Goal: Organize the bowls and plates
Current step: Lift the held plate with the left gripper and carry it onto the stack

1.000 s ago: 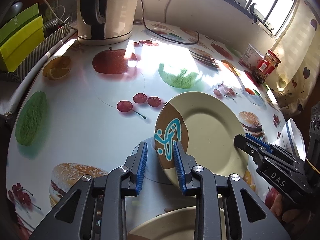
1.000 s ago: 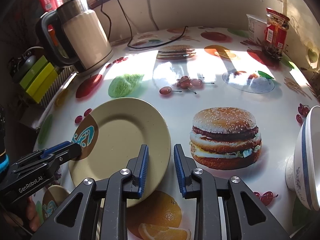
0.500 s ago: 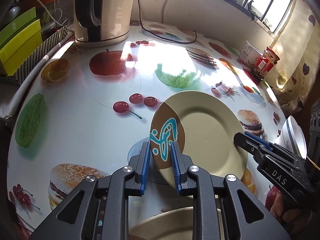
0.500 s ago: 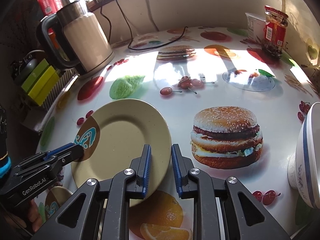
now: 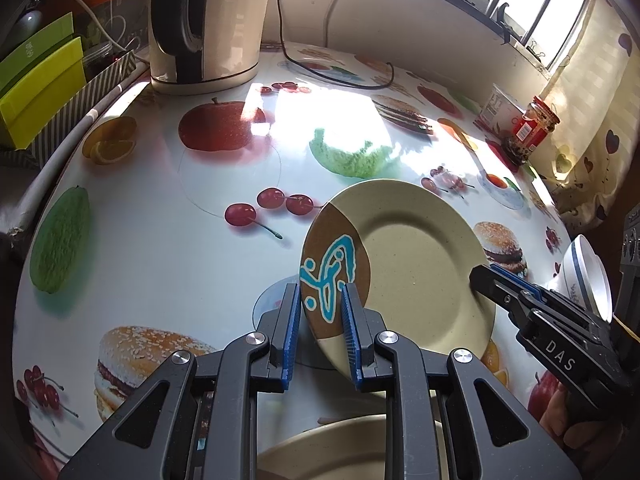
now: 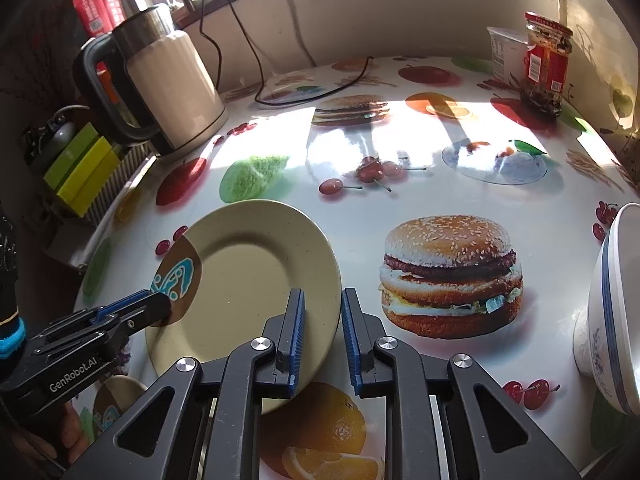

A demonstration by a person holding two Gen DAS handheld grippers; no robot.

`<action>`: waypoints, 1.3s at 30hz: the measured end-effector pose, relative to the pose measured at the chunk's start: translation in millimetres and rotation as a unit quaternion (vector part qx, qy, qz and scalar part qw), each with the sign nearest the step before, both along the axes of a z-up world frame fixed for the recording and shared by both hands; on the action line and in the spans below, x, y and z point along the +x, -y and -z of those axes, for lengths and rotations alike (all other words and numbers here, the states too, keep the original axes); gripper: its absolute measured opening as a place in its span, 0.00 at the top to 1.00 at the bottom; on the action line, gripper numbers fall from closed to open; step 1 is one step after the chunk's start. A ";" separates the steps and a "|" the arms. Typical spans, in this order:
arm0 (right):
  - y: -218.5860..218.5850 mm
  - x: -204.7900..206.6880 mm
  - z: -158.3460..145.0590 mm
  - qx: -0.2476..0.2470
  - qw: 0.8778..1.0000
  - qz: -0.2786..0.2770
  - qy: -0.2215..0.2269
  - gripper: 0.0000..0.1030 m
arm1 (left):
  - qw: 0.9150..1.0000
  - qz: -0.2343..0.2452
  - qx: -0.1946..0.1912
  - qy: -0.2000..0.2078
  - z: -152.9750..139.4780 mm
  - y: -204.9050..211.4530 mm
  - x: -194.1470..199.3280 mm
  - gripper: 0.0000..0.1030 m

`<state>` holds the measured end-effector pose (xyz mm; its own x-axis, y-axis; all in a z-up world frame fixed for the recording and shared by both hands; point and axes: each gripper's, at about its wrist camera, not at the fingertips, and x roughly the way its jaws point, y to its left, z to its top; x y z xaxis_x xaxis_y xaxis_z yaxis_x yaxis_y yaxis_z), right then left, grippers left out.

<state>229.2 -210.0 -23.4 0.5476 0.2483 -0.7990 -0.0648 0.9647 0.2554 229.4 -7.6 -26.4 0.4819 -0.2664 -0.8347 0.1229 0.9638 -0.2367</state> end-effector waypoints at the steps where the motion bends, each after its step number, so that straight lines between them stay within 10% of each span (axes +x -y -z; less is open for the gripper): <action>1: 0.7 -0.1 -0.6 0.001 1.000 0.001 0.000 0.82 | 1.000 0.001 0.000 0.001 -0.7 0.4 -0.4 0.79; 39: -4.6 -52.1 -47.5 0.006 0.999 -0.007 0.049 0.82 | 0.999 -0.002 -0.011 0.048 -43.7 -12.7 -51.8 0.79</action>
